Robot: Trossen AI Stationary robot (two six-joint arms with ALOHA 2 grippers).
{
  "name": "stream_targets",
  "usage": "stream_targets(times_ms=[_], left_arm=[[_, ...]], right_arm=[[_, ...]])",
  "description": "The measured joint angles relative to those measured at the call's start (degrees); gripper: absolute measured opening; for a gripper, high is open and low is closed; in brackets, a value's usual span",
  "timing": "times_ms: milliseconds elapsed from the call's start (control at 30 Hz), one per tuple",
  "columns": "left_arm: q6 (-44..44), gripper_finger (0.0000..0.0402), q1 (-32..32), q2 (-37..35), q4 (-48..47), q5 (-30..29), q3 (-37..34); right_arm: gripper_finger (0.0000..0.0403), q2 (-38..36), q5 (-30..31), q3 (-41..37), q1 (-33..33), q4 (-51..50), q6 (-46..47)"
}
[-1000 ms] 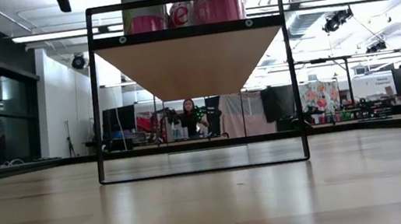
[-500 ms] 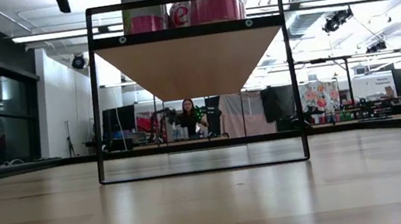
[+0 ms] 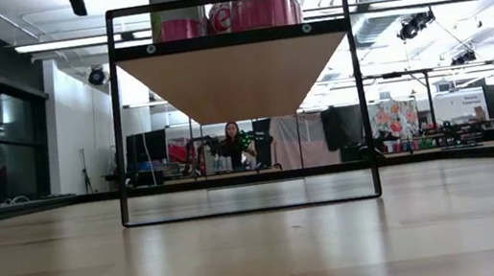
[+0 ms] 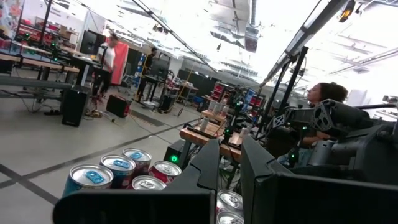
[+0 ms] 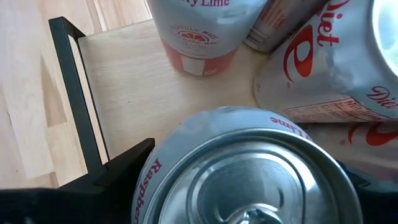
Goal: Place canned beverage on shelf
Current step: Put the pink white soda can on the shelf
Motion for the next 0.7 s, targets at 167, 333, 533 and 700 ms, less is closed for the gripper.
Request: stream_targets(times_ms=[167,333,533,700], left_arm=[[0.0,0.0,0.0,0.0,0.0,0.0,0.0],[0.0,0.0,0.0,0.0,0.0,0.0,0.0],[0.0,0.0,0.0,0.0,0.0,0.0,0.0],[0.0,0.0,0.0,0.0,0.0,0.0,0.0]], right_arm=[[0.0312,0.0,0.0,0.0,0.1,-0.8,-0.4],[0.0312,0.0,0.0,0.0,0.1,-1.7,-0.5],[0.0312,0.0,-0.5,0.0,0.1,-1.7,-0.5],[0.0312,0.0,-0.5,0.0,0.1,-1.5,-0.4]])
